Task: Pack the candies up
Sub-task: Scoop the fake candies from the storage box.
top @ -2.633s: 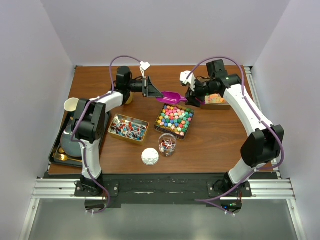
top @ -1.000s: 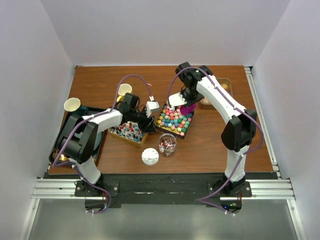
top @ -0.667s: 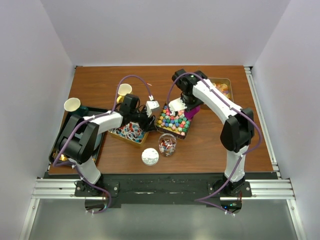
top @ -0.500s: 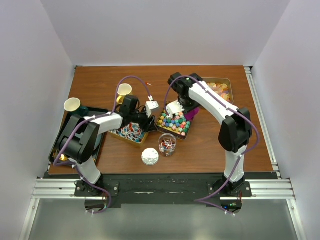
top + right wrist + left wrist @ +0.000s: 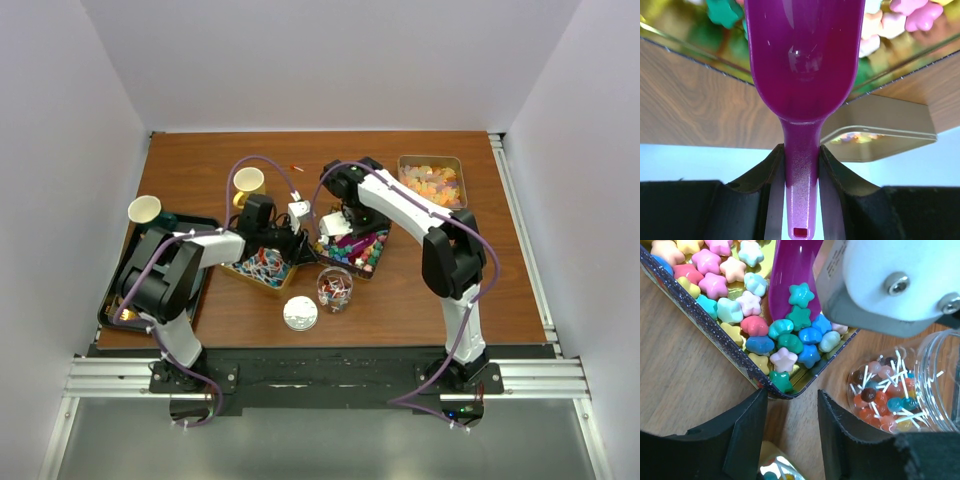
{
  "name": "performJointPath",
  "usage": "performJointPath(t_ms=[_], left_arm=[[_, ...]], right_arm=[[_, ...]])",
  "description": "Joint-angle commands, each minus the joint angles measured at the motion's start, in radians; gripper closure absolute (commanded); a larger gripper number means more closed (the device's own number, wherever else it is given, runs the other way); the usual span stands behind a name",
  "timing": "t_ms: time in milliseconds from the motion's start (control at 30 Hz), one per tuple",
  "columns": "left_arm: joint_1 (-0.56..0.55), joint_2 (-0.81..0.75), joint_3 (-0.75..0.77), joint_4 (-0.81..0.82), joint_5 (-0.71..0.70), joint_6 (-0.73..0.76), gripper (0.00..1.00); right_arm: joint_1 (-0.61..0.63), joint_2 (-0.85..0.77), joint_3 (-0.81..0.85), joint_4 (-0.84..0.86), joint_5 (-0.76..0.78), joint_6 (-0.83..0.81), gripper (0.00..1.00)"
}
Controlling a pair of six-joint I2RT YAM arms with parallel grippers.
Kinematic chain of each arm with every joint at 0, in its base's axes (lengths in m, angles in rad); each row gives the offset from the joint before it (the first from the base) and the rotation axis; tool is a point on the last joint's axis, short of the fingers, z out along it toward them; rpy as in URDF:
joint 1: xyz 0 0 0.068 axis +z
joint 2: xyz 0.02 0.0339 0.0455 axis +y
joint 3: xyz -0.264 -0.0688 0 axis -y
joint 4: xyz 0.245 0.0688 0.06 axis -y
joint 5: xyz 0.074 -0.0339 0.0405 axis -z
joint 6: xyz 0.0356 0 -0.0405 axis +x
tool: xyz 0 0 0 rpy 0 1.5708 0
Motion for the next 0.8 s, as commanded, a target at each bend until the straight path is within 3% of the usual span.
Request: performJointPath(t_ms=[0, 333, 767], left_arm=[[0.000, 0.032, -0.014, 0.082, 0.058, -0.070, 0.51], [0.029, 0.058, -0.015, 0.133, 0.064, -0.158, 0.53], [0.077, 0.081, 0.017, 0.125, 0.078, -0.222, 0.53]], right_arm=[[0.014, 0.040, 0.047, -0.134, -0.069, 0.126, 1.00], [0.043, 0.126, 0.121, -0.113, -0.256, 0.309, 1.00], [-0.005, 0.068, -0.032, 0.129, -0.617, 0.257, 1.00]])
